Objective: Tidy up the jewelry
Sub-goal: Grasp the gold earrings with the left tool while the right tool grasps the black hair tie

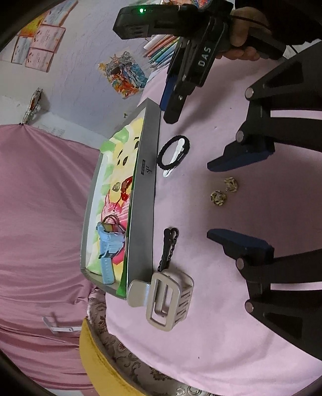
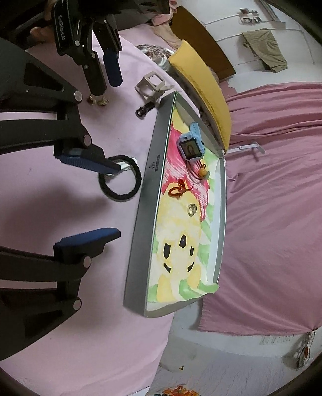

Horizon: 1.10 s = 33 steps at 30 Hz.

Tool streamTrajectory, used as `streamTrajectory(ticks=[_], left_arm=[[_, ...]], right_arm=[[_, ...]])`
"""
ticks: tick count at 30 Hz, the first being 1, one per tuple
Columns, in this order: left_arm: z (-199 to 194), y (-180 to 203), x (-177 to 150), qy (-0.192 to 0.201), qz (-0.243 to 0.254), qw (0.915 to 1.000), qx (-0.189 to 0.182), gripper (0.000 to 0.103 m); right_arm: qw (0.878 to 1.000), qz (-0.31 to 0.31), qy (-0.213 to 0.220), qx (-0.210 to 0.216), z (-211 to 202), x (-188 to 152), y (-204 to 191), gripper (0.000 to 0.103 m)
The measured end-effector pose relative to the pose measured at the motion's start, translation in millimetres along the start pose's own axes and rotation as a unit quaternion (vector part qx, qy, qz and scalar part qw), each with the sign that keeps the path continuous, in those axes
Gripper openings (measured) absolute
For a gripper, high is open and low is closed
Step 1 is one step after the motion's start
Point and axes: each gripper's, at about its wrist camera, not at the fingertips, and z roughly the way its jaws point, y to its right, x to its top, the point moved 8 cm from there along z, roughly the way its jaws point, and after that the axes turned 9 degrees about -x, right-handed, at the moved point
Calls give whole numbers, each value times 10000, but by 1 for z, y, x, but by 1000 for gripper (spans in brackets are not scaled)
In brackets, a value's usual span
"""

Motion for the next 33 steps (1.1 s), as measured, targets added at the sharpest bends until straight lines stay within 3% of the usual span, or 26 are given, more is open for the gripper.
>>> streamTrajectory(ticks=[4, 14, 20, 22, 25, 33], left_arm=[[8, 1, 1, -157, 8, 9999, 23, 32], [20, 10, 0, -454, 248, 9985, 164, 17], [20, 8, 1, -459, 241, 9985, 151, 14], [20, 7, 1, -442, 190, 9988, 101, 14], [19, 5, 4, -329, 42, 9994, -127, 14], [4, 2, 18, 217, -201, 9978, -587, 14]], right_arm=[[9999, -56, -111, -2, 11, 4, -1, 37], [9989, -236, -393, 66, 33, 6, -10, 27], [9977, -406, -539, 19, 42, 2, -15, 22], [9975, -466, -536, -31, 42, 1, -16, 20], [9976, -425, -548, 0, 42, 0, -13, 6], [9992, -2, -316, 230, 25, -2, -1, 5]])
